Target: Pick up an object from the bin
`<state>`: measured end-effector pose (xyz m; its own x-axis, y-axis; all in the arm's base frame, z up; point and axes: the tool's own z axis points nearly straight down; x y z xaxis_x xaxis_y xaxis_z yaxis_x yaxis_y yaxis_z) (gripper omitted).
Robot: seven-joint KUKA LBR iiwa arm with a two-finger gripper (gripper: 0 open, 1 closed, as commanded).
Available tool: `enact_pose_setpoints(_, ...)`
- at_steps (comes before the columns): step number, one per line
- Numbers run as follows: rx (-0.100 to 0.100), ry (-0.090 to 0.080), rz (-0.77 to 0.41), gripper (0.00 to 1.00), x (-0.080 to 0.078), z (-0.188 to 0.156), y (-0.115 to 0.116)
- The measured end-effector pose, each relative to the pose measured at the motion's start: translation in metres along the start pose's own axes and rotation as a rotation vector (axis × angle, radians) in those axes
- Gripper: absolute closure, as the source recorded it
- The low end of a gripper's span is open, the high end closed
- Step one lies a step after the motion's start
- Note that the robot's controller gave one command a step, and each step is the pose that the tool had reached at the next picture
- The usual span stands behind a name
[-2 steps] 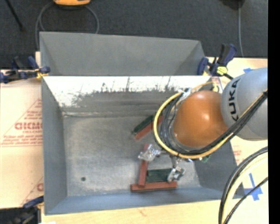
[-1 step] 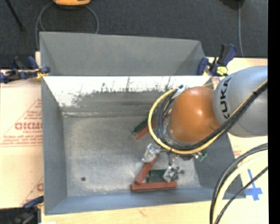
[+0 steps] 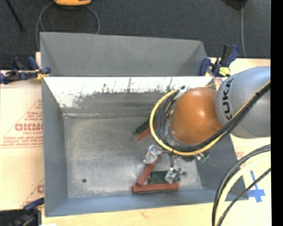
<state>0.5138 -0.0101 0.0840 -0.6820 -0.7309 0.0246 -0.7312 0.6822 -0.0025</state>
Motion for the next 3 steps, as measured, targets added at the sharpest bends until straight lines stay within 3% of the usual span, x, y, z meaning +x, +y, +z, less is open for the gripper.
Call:
enact_pose_setpoints(1, -0.001, -0.001, 0.001, 1.00, 0.001, -0.003, 0.000)
enact_pose_setpoints(3, 0.005, -0.030, 0.004, 1.00, 0.000, -0.028, 0.000)
